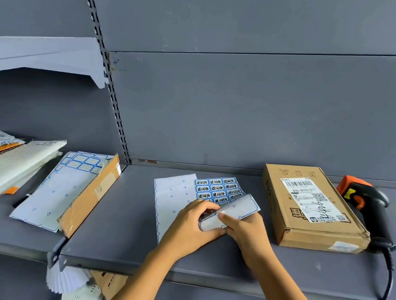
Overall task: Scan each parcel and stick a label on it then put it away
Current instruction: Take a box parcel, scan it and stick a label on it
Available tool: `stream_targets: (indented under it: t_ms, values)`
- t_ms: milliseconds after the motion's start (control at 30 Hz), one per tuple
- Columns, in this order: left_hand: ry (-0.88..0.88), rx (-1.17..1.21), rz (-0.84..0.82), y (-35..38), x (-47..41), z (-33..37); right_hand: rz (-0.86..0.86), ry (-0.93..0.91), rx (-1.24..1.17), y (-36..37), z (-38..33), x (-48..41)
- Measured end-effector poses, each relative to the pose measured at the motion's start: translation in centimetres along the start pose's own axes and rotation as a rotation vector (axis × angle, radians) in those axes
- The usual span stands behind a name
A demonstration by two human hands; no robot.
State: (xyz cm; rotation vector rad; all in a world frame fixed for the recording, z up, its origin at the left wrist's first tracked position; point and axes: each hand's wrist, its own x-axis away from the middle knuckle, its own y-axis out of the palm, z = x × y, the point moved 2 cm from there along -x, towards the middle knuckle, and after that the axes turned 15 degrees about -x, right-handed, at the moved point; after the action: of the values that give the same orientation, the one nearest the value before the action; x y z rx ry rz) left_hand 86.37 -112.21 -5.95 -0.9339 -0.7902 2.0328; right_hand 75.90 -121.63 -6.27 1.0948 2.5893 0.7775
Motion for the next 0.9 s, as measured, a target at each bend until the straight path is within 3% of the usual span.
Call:
stream_targets:
  t_ms: [100,333,900]
  values:
    - [-0.060,0.039,0.105,-0.38,-0.20,-0.16,-0.086,-0.061,-0.022,-0.48,-0.11,0.08]
    - [-0.015,-0.017,0.160,-0.29,0.07,-0.35,-0.134,-0.126,0.028,-0.75,0.16,-0.01]
    - [0.002,0.013,0.162,-0.17,0.29,-0.24,-0.110,-0.152,0.215,-1.00,0.49,-0.16]
